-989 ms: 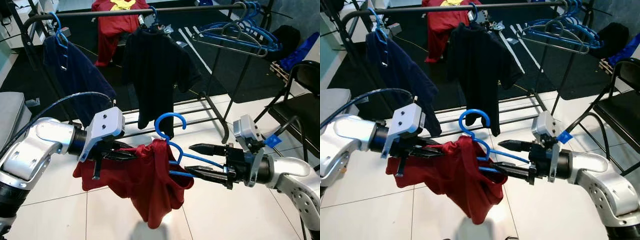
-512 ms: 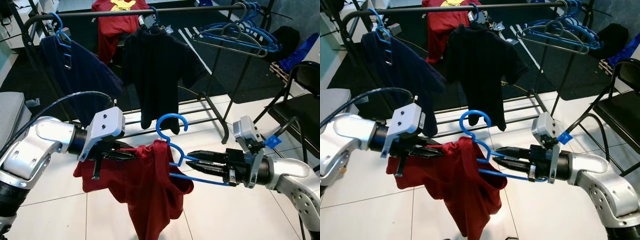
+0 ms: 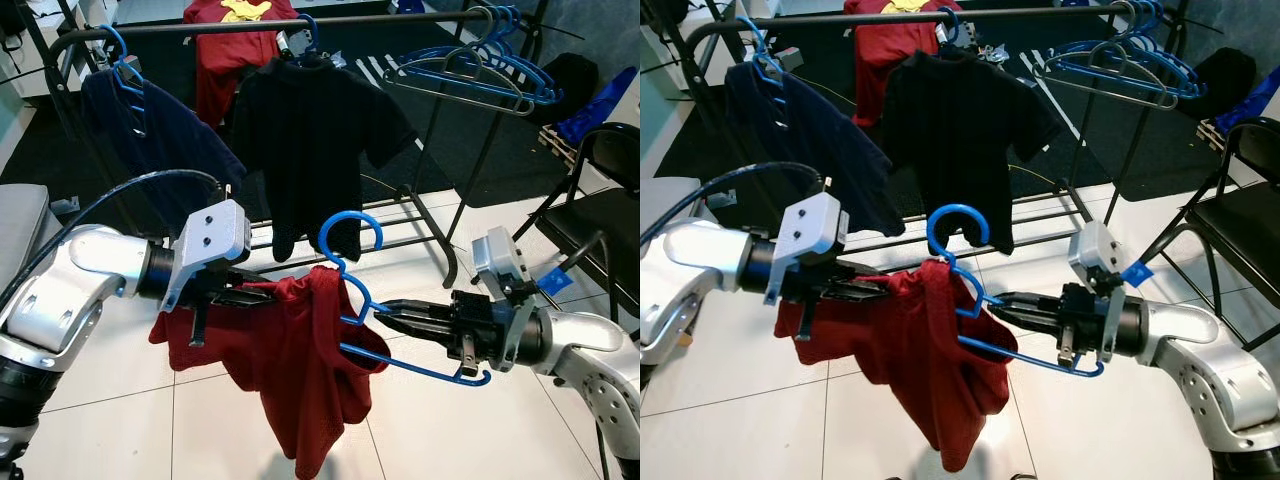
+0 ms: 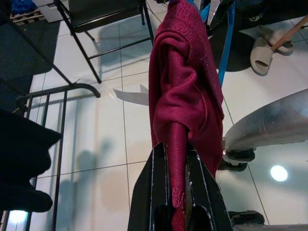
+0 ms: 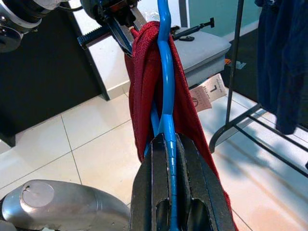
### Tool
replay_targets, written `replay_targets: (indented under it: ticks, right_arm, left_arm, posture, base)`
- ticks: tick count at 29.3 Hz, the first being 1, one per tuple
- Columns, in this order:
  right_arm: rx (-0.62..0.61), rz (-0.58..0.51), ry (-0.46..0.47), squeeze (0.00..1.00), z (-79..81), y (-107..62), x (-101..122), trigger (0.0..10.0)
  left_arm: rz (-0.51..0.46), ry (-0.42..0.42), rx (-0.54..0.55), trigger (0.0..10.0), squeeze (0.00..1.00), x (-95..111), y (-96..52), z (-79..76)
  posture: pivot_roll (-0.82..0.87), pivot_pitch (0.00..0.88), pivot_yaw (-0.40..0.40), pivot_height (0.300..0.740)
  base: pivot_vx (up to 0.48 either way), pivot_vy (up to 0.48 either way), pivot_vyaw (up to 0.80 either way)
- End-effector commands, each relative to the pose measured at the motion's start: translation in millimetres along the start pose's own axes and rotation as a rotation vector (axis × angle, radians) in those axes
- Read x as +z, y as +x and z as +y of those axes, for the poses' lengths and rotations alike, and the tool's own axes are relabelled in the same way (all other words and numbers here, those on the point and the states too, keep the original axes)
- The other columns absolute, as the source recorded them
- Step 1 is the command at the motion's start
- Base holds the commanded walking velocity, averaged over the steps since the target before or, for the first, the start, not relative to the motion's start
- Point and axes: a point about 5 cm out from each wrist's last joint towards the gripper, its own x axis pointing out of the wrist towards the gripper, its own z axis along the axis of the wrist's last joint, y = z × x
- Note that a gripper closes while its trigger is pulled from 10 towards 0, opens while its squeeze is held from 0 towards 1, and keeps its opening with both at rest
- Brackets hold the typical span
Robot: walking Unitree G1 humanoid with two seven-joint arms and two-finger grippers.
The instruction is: Hang hanger
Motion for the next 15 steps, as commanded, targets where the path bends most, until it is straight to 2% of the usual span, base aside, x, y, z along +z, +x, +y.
replay_targets:
  ticks: [1,5,6,7,8,12,14,15]
  right_arm:
    - [-0.008,-0.004,0.015,0.00,0.4,4.3,-3.0,0.0]
    - [0.006,0.004,0.024,0.00,2.2,4.4,-4.9,0.0]
    - [0.017,0.007,0.044,0.00,3.8,4.7,-6.6,10.0]
    - [0.017,0.007,0.044,0.00,3.8,4.7,-6.6,10.0]
    - [0.033,0.005,0.060,1.00,5.8,5.4,-7.4,10.0]
    - [0.026,0.000,0.057,1.00,5.5,6.6,-7.3,10.0]
    - [0.047,0.017,0.065,0.00,6.1,9.7,-9.0,10.0]
    - [0.047,0.017,0.065,0.00,6.1,9.7,-9.0,10.0]
  left_arm:
    - [-0.122,0.068,-0.038,0.0,0.00,21.2,6.7,-2.2]
    - [-0.124,0.075,-0.042,0.0,0.00,22.2,6.6,-2.3]
    - [-0.127,0.084,-0.049,0.0,0.00,23.8,7.1,-2.8]
    - [-0.127,0.084,-0.049,0.0,0.00,23.8,7.1,-2.8]
    - [-0.134,0.092,-0.059,0.0,0.00,25.8,8.3,-3.7]
    - [-0.143,0.101,-0.075,0.0,0.00,28.2,11.0,-5.5]
    - [-0.182,0.129,-0.125,0.0,0.00,38.1,22.7,-10.3]
    - [-0.182,0.129,-0.125,0.0,0.00,38.1,22.7,-10.3]
  posture:
    - [-0.04,0.158,0.032,0.740]
    - [-0.04,0.161,0.032,0.740]
    - [-0.04,0.163,0.032,0.740]
    - [-0.04,0.163,0.032,0.740]
    - [-0.03,0.164,0.032,0.740]
    - [-0.03,0.164,0.032,0.740]
    - [-0.03,0.164,0.026,0.740]
    - [-0.03,0.164,0.026,0.740]
  base:
    - [0.000,0.000,0.00]
    - [0.000,0.000,0.00]
    - [0.000,0.000,0.00]
    - [0.000,0.000,0.00]
    - [0.000,0.000,0.00]
    - [0.000,0.000,0.00]
    - [0.000,0.000,0.00]
    - [0.000,0.000,0.00]
